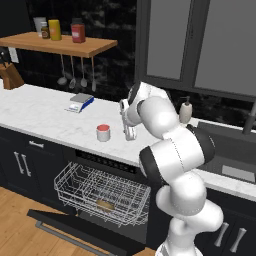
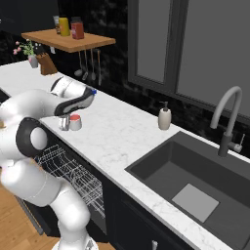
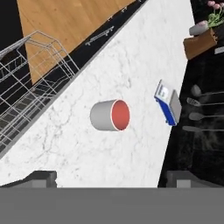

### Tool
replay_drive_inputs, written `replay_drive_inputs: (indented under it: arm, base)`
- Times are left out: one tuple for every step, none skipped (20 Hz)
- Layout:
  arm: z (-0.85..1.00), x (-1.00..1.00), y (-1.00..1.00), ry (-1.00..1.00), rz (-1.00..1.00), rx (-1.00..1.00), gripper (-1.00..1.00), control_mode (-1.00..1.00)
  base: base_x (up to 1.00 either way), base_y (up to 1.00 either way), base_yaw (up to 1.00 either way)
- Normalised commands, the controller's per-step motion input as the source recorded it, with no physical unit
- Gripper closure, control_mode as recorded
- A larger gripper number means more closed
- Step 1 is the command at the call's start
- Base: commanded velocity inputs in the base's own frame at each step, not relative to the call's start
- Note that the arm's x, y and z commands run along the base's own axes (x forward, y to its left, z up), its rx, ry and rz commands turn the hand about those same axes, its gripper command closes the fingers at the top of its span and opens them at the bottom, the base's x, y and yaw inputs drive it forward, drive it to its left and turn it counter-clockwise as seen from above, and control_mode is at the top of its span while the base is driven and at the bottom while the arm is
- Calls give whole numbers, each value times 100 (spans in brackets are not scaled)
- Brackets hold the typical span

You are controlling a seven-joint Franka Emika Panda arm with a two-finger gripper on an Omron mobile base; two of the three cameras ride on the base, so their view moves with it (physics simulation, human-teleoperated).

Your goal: Pick up the cup and bowl from the counter, place them in the dishwasher, and close the dishwasher door.

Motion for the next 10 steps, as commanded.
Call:
replay_drive_inputs:
  arm:
    - [44, 29, -9, 37, 25, -5, -100, -100]
    - [36, 33, -7, 38, 34, -1, -100, -100]
    - [29, 36, -7, 37, 41, 0, -100, -100]
    - [27, 39, -10, 34, 47, 0, -100, -100]
    - [31, 46, -10, 33, 51, 0, -100, -100]
    - [31, 49, -11, 33, 52, 0, -100, -100]
    - [36, 49, -9, 33, 52, 0, -100, -100]
    - [36, 43, -6, 31, 52, 0, -100, -100]
    - [38, 36, -1, 31, 51, 0, -100, -100]
    - [44, 32, 0, 29, 49, 0, -100, -100]
  base:
    - [0, 0, 0]
    - [0, 0, 0]
    - [0, 0, 0]
    - [0, 0, 0]
    - [0, 0, 0]
    - [0, 0, 0]
    - [0, 0, 0]
    - [0, 0, 0]
    - [0, 0, 0]
    - [0, 0, 0]
